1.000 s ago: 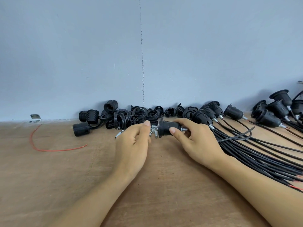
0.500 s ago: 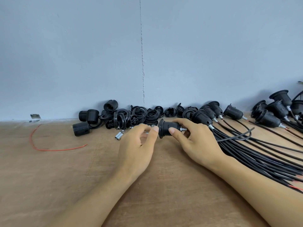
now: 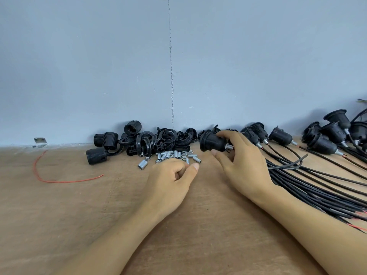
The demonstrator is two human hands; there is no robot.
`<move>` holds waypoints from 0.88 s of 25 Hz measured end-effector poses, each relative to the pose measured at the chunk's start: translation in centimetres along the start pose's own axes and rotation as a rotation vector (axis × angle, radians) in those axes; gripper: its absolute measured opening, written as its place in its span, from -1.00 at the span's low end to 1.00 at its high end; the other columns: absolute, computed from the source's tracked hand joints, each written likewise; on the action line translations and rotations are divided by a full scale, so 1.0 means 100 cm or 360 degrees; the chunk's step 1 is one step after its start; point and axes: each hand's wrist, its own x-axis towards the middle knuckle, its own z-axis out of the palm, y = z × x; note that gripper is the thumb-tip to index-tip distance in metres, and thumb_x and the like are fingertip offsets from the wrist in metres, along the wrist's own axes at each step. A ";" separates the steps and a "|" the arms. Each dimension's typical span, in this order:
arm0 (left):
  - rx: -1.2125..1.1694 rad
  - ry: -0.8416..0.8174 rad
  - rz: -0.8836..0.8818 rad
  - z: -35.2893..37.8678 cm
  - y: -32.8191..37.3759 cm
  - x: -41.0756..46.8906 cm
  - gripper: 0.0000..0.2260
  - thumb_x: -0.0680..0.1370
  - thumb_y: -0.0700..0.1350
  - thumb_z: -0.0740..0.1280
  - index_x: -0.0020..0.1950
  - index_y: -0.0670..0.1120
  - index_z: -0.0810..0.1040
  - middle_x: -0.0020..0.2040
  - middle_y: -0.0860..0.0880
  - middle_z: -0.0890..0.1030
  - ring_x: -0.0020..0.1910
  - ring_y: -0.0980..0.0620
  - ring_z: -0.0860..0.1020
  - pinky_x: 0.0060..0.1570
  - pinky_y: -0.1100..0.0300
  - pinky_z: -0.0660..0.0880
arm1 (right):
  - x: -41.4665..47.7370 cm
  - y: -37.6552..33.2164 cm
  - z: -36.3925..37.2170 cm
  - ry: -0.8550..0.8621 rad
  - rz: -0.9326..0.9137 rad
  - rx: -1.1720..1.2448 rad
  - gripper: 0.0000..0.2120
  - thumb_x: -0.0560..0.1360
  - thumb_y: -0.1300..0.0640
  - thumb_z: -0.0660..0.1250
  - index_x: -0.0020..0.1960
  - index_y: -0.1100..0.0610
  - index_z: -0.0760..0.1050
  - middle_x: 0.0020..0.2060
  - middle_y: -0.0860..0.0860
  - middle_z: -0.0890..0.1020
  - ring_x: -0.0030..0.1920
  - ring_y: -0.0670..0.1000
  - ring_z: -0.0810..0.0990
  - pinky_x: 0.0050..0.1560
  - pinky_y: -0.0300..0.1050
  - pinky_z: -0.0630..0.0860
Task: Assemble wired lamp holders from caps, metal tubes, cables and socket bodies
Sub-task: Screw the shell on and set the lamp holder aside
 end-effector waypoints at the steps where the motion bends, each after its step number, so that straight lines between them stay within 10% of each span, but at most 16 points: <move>1: 0.0004 -0.0028 -0.0006 0.000 -0.001 0.000 -0.50 0.56 0.11 0.35 -0.44 -0.18 0.36 -0.29 -0.05 0.64 -0.32 0.10 0.53 -0.28 0.37 0.36 | 0.003 0.000 -0.002 0.0071 -0.0016 -0.0047 -0.63 0.52 -0.04 0.41 0.29 -0.14 0.42 0.14 -0.22 0.54 -0.20 -0.20 0.45 -0.14 -0.09 0.46; 11: 0.0084 -0.0123 0.0026 0.001 -0.003 0.000 -0.57 0.56 0.16 0.34 -0.40 -0.10 0.52 -0.44 -0.02 0.53 -0.43 0.07 0.46 -0.36 0.38 0.34 | 0.033 0.052 -0.021 0.0221 0.0510 -0.0150 -0.74 0.60 0.16 0.28 0.28 0.12 0.44 0.29 0.11 0.43 0.21 0.18 0.48 0.03 -0.03 0.38; 22: 0.0214 -0.0199 0.0041 0.002 -0.002 0.000 -0.61 0.57 0.08 0.38 -0.43 -0.01 0.49 -0.41 0.12 0.53 -0.40 0.18 0.47 -0.32 0.41 0.34 | 0.023 0.029 -0.011 -0.0076 0.0322 -0.0719 -0.65 0.60 -0.06 0.24 0.34 -0.04 0.54 0.46 0.07 0.42 0.44 0.20 0.29 0.39 0.13 0.13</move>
